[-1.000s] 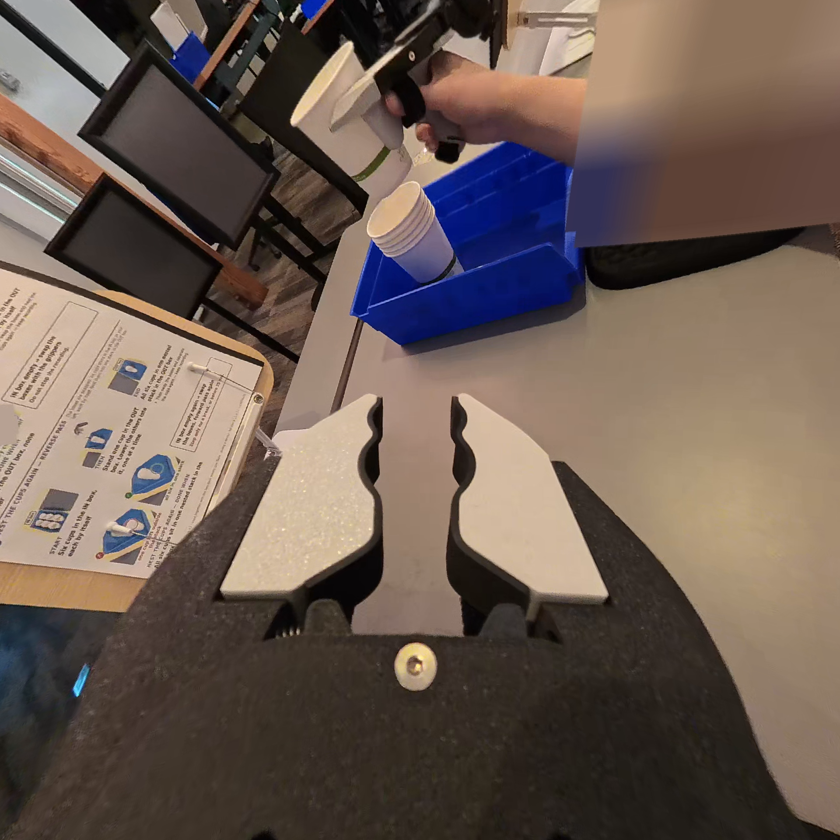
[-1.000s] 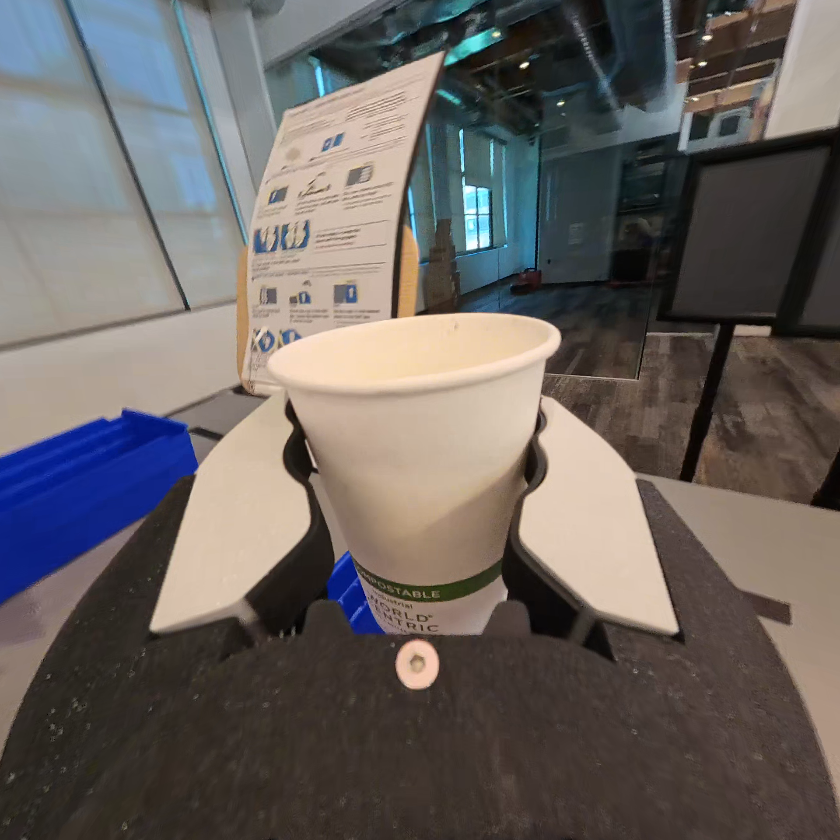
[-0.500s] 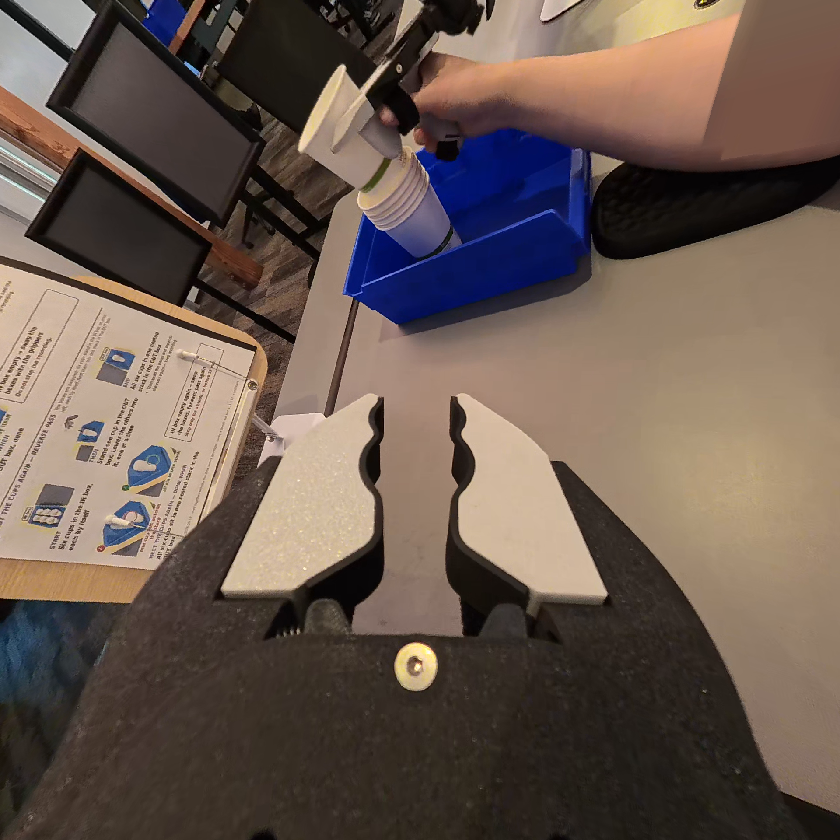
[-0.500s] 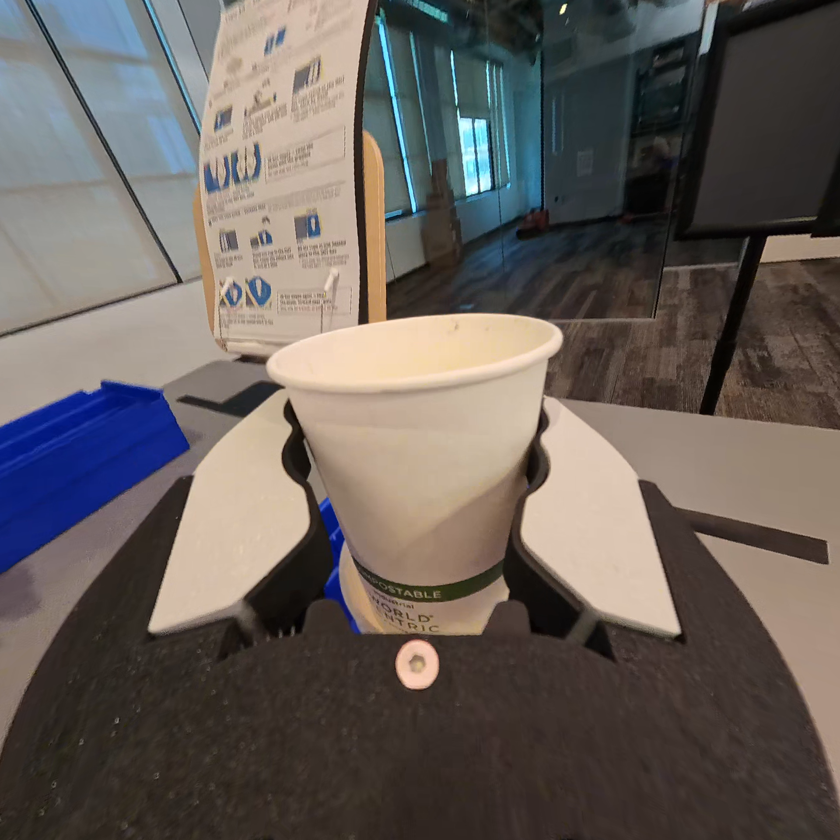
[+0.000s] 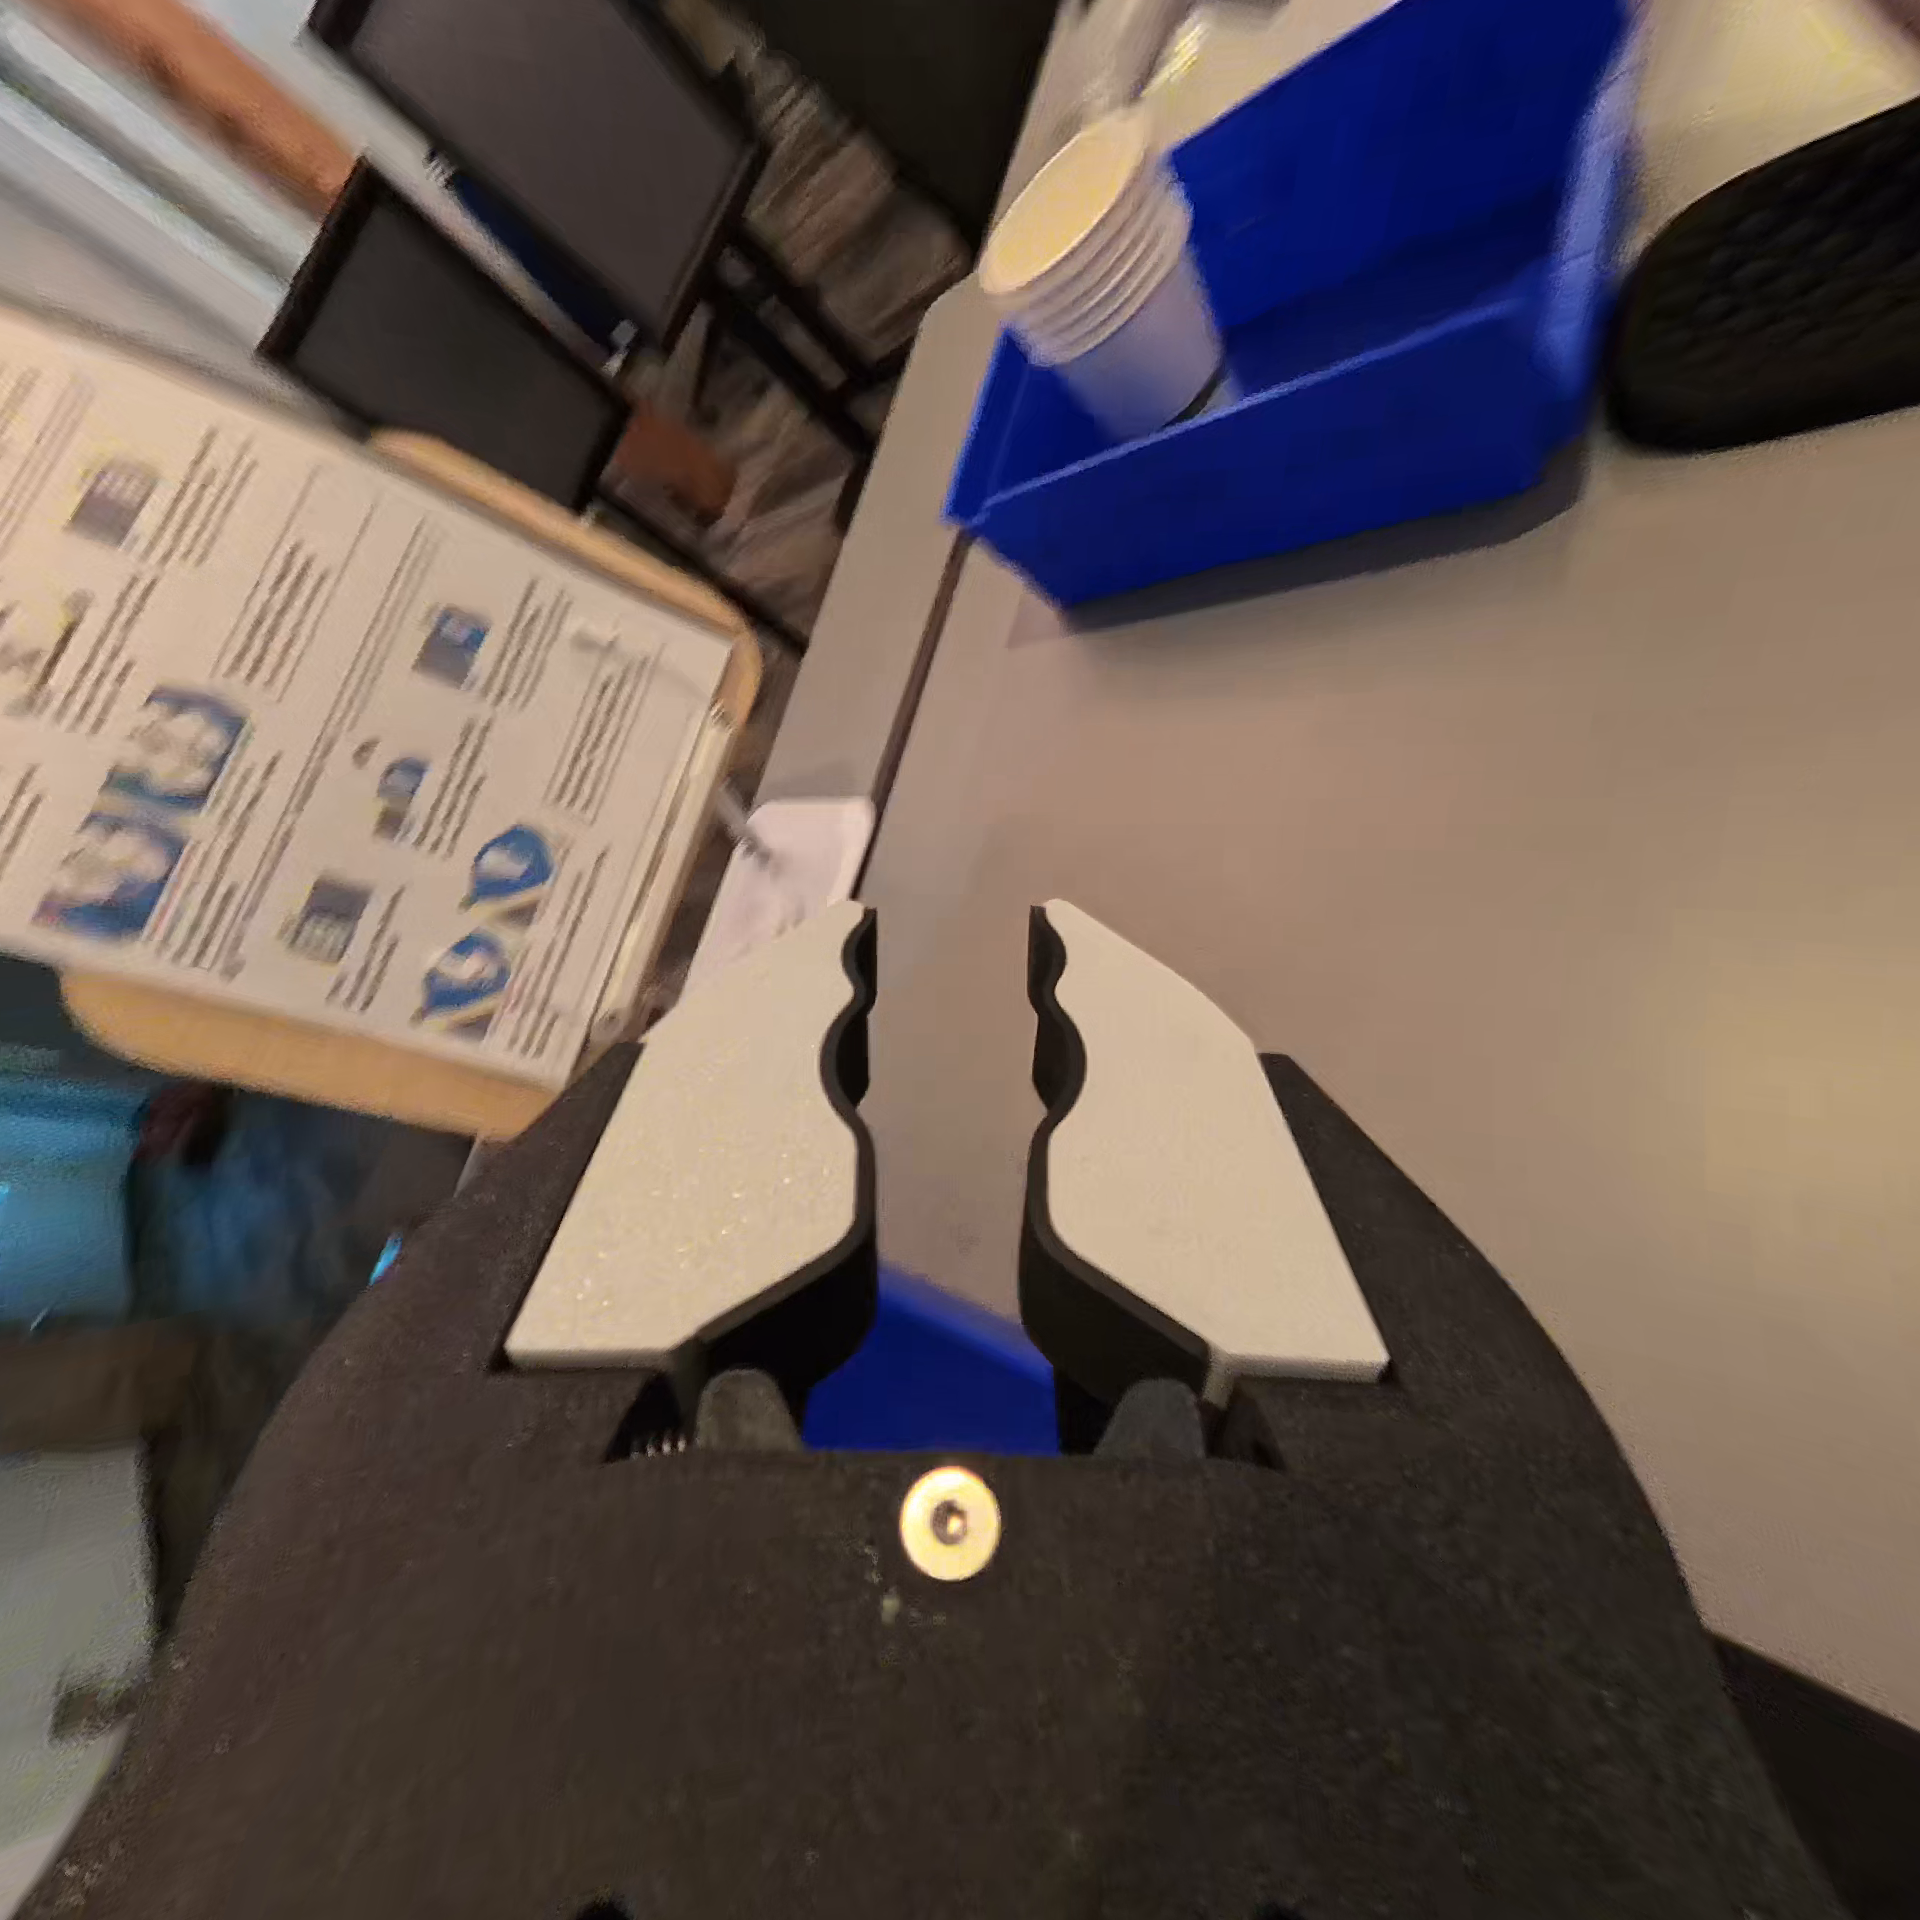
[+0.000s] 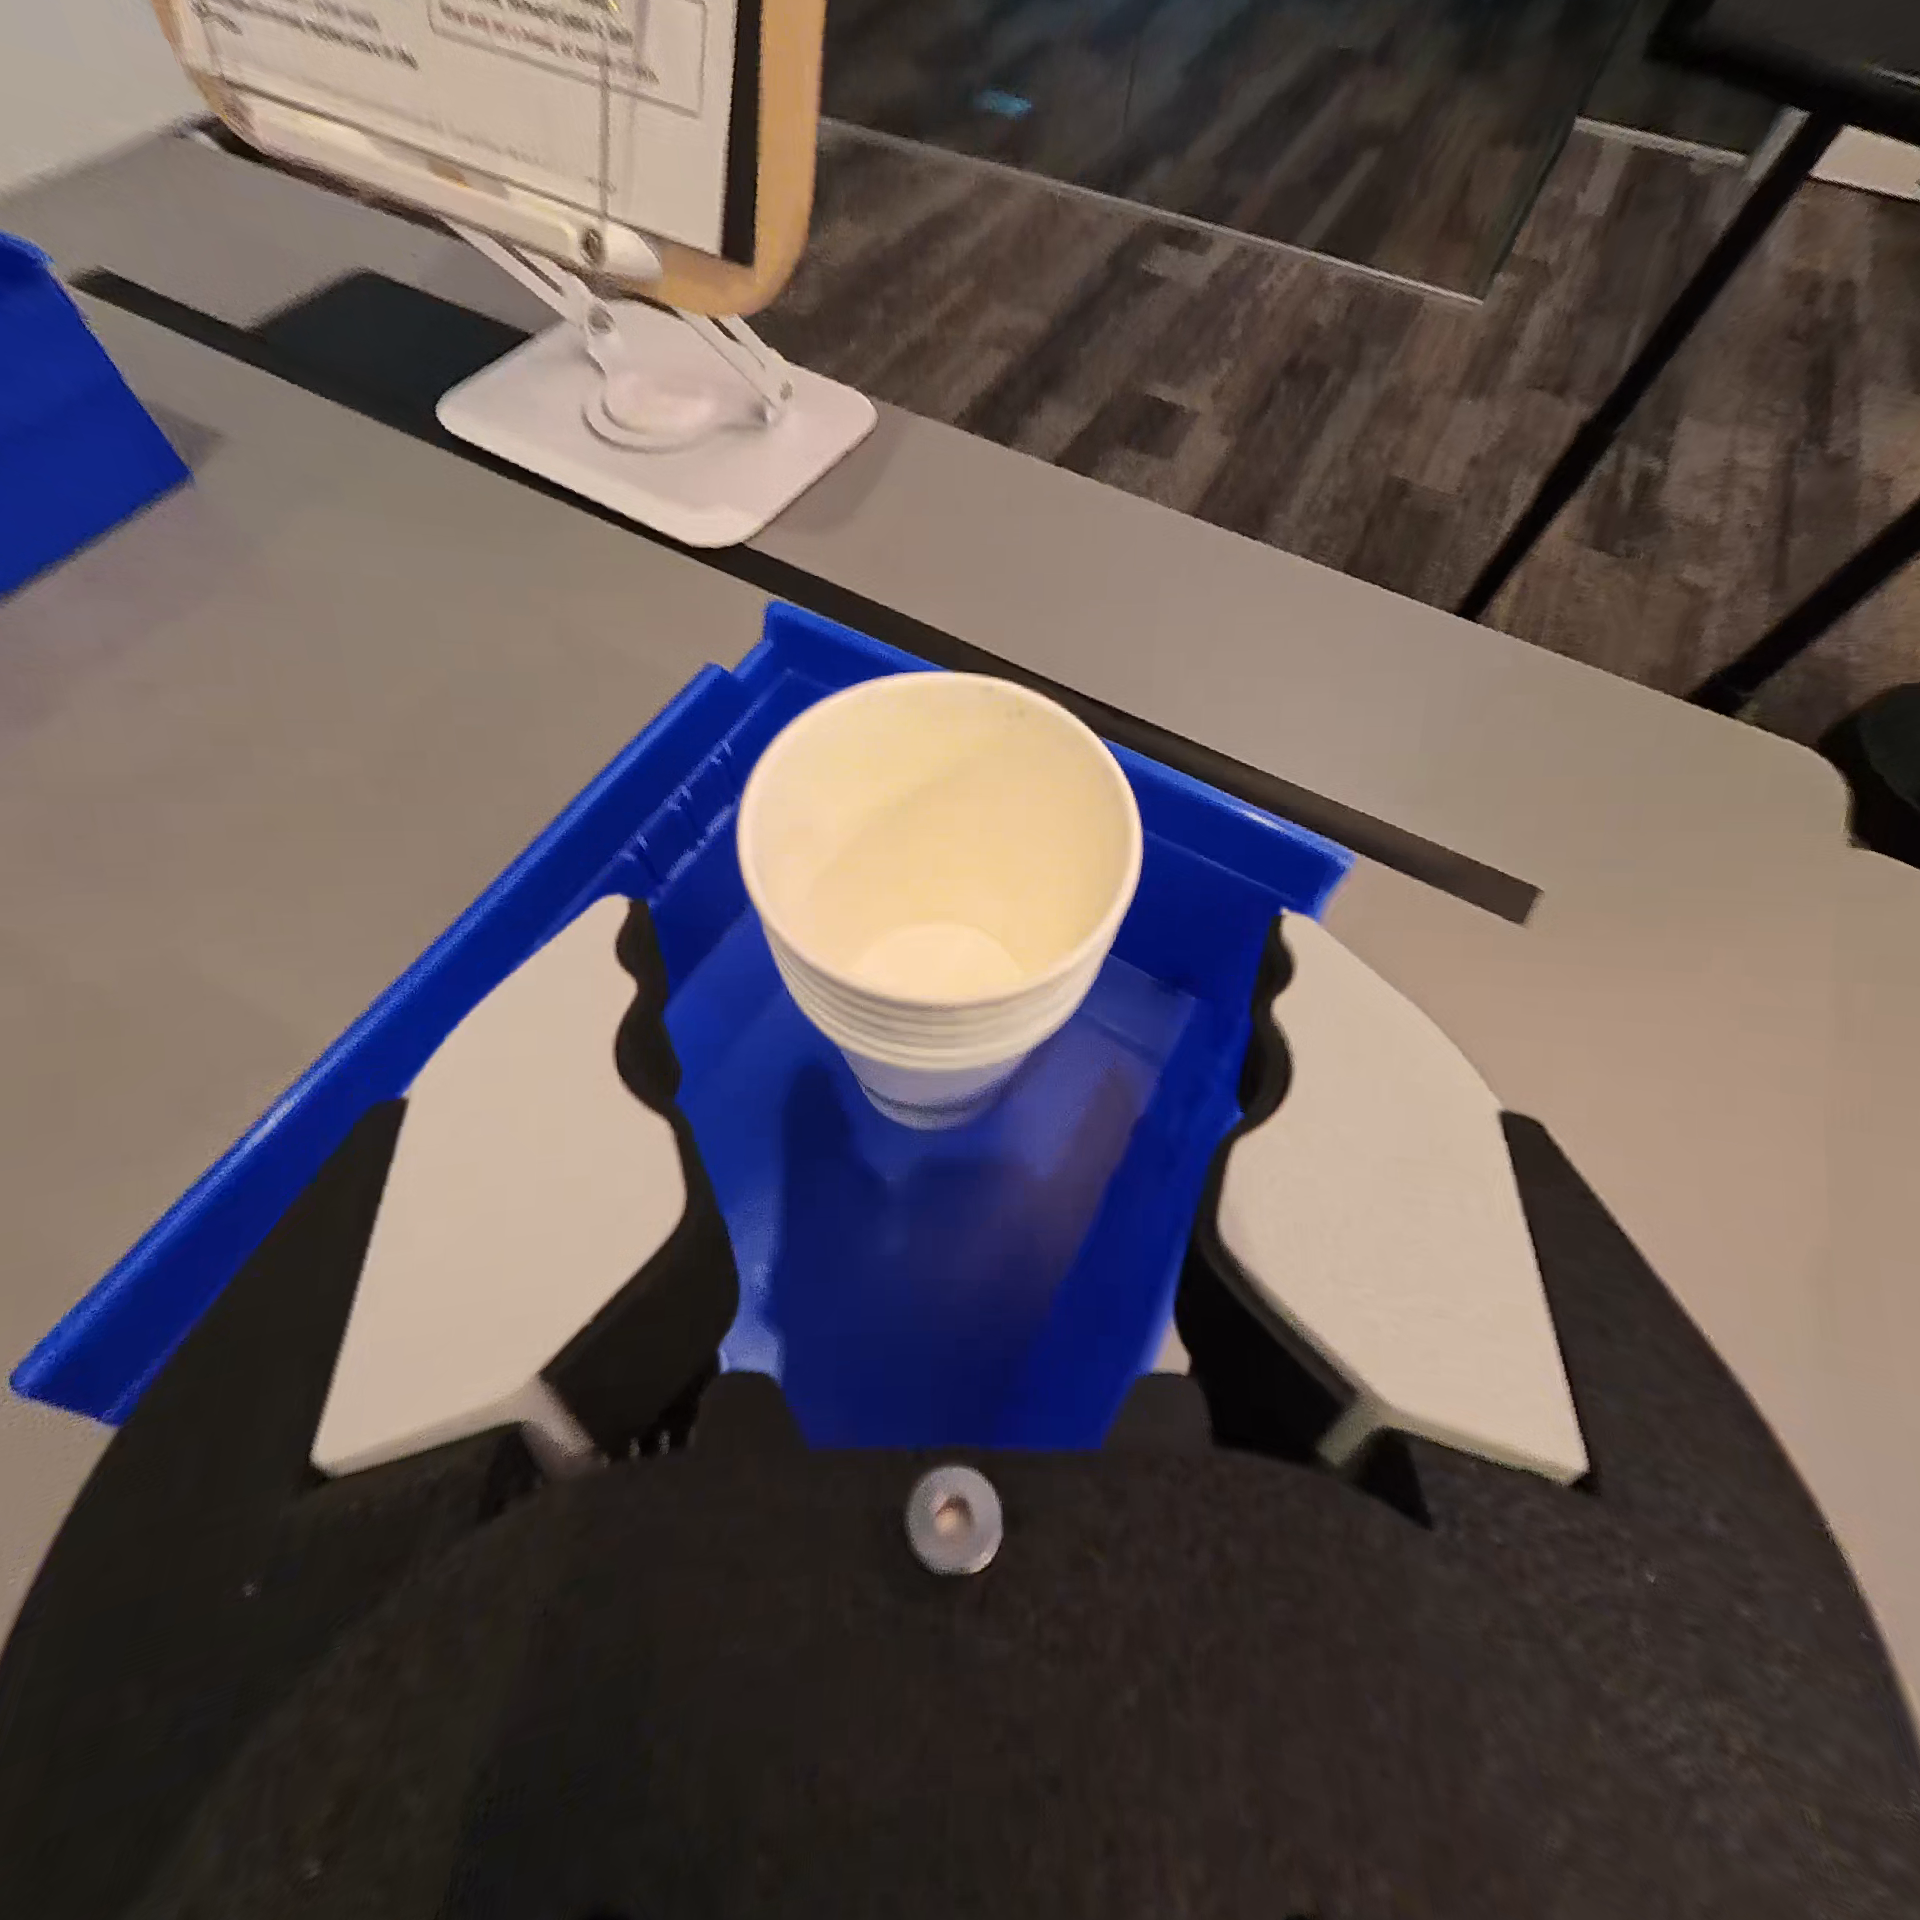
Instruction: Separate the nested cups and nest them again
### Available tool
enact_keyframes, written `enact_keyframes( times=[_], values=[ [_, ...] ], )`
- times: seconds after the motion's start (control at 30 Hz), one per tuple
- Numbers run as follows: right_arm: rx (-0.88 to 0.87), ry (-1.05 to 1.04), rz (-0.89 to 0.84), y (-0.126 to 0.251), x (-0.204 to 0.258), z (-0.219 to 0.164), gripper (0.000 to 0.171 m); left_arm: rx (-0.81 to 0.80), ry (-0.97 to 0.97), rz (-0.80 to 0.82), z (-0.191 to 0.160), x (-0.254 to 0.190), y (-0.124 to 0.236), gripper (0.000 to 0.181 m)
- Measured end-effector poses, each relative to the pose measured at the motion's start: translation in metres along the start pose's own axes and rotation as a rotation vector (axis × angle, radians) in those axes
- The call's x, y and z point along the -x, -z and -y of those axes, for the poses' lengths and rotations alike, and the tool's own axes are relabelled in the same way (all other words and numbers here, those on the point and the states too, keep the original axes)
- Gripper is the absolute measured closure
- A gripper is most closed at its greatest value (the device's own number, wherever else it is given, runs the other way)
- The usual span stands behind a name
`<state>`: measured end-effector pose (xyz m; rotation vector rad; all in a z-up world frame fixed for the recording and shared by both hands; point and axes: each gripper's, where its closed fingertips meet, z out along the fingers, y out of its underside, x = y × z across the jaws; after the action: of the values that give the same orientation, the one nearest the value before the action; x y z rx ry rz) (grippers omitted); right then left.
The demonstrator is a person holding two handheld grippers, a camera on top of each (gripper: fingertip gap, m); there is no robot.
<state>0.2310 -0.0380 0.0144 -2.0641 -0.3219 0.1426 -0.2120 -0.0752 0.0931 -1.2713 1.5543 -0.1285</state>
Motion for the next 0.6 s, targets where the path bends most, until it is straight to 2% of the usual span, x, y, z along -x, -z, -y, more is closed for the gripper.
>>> enact_keyframes(
  times=[0.13, 0.23, 0.4, 0.6],
  values=[
    [0.220, -0.023, -0.167, 0.024, -0.029, -0.040, 0.072, 0.334, 0.140, 0.306, -0.088, 0.066, 0.034, 0.152],
    [0.358, -0.091, -0.250, 0.030, -0.051, -0.074, 0.079, 0.577, 0.323, 0.444, -0.165, 0.093, 0.069, 0.148],
    [0.438, -0.224, -0.186, 0.014, -0.055, -0.102, 0.090, 0.703, 0.628, 0.490, -0.239, 0.100, 0.095, 0.141],
    [0.499, -0.310, -0.153, 0.007, -0.054, -0.118, 0.106, 0.849, 0.894, 0.420, -0.298, 0.080, 0.093, 0.128]
  ],
)
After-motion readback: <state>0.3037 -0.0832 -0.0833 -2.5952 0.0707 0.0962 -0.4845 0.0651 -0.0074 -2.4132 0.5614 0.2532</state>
